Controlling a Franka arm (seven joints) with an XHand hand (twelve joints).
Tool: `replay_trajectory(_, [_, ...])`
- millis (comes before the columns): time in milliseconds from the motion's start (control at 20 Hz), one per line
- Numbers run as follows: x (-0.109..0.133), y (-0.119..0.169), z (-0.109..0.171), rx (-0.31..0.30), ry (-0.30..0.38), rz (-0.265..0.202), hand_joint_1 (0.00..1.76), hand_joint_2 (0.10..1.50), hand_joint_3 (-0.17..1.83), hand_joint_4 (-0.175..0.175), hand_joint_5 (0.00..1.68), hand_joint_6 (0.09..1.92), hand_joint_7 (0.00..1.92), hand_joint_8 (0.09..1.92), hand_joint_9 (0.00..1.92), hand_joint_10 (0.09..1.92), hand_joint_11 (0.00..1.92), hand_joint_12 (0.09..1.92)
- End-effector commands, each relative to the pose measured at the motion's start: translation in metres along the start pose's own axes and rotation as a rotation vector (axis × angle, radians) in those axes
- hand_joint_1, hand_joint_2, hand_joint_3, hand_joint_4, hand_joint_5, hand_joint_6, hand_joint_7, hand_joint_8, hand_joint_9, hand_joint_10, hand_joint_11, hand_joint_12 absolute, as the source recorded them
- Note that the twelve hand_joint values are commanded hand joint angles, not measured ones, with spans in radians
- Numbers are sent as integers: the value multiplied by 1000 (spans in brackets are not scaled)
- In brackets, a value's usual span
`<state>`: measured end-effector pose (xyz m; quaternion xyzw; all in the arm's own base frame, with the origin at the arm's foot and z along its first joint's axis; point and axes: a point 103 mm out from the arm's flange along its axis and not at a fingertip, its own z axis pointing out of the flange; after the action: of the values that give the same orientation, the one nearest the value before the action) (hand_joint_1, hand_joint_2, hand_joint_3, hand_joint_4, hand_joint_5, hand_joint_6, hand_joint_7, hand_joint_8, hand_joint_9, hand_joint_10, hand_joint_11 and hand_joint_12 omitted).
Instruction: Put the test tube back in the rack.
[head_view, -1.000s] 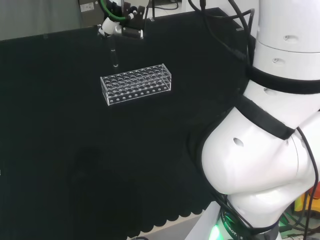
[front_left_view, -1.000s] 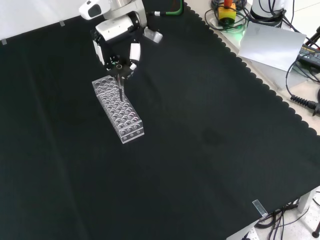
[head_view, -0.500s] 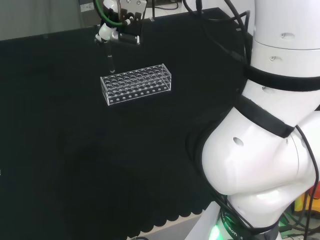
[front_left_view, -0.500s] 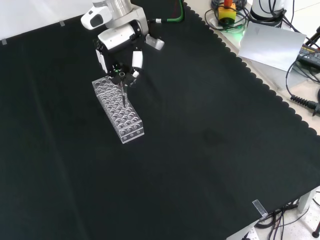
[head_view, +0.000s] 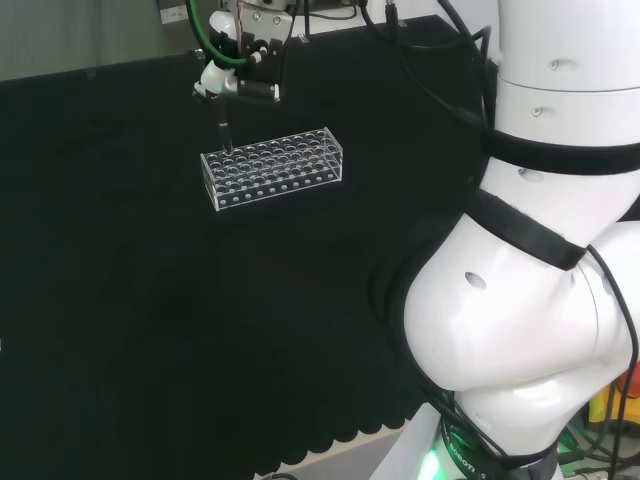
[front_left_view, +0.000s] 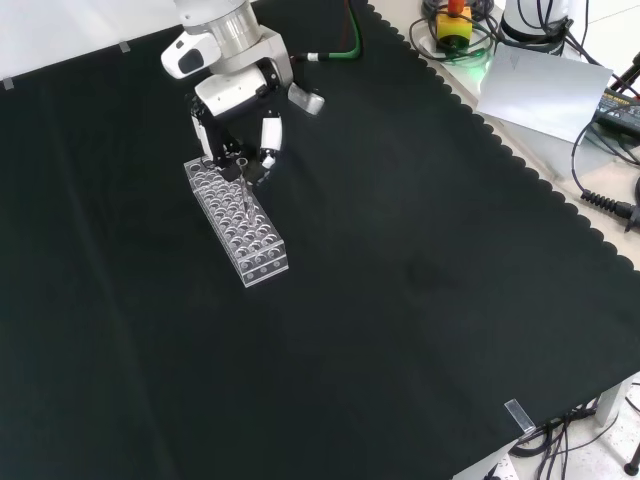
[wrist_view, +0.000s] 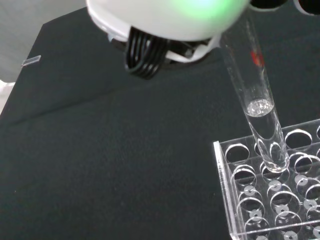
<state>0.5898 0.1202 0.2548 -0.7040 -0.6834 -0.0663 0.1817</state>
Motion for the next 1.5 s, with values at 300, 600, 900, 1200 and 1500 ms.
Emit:
replay_trajectory(300, [-8,12,14,13,18,35,1232,601,672,-175,1432,373,1846,393,1773,265,1331,881])
replay_trajectory(600, [-11,13,15,16,30,44,1232,601,672,-175,1432,372,1846,394,1774,265,1331,881])
replay_trajectory(900, [-10,14,16,17,27,49,1232,601,672,-175,1432,372,1846,394,1774,265,1330,881])
replay_trajectory(1200, [-6,14,17,11,29,42,1232,601,672,-175,1432,372,1845,395,1773,265,1330,882])
replay_trajectory(1500, [-6,11,18,17,24,38,1232,601,671,-175,1432,372,1845,395,1774,265,1330,882])
